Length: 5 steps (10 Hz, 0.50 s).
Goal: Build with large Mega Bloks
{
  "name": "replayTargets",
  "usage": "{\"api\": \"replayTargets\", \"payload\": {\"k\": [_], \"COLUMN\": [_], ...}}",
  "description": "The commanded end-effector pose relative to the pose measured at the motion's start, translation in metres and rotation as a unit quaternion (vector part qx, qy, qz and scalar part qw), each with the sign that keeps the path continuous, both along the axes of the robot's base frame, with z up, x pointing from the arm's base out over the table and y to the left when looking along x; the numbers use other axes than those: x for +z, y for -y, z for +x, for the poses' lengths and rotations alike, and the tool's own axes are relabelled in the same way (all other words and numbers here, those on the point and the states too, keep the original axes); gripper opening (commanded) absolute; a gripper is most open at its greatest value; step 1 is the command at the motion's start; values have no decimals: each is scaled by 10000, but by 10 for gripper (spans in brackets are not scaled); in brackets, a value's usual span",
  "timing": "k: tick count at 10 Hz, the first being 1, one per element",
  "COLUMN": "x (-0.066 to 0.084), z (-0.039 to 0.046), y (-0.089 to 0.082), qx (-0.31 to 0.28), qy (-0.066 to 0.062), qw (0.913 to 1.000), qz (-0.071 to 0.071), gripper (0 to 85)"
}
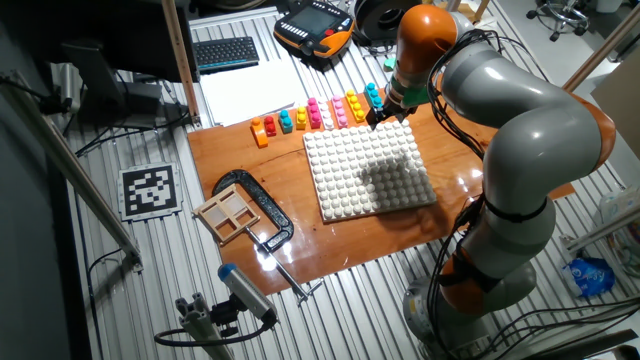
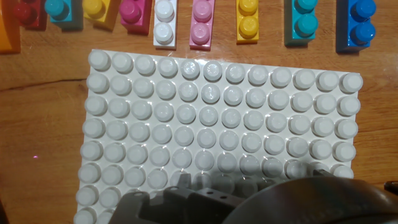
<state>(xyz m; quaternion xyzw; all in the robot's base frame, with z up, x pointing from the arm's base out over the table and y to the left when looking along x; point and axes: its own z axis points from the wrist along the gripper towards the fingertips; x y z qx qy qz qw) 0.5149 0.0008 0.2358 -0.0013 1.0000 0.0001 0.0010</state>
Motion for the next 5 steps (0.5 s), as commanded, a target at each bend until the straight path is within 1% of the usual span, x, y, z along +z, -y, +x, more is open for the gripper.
{"api": "replayTargets", "payload": {"k": [1,5], "x": [1,37], "z": [-1,1], "y": [-1,-16], "qx": [-320,-336], "qy": [-334,-348], "qw": [9989,9987], "qz": [-111,-135], "gripper": [170,170]}}
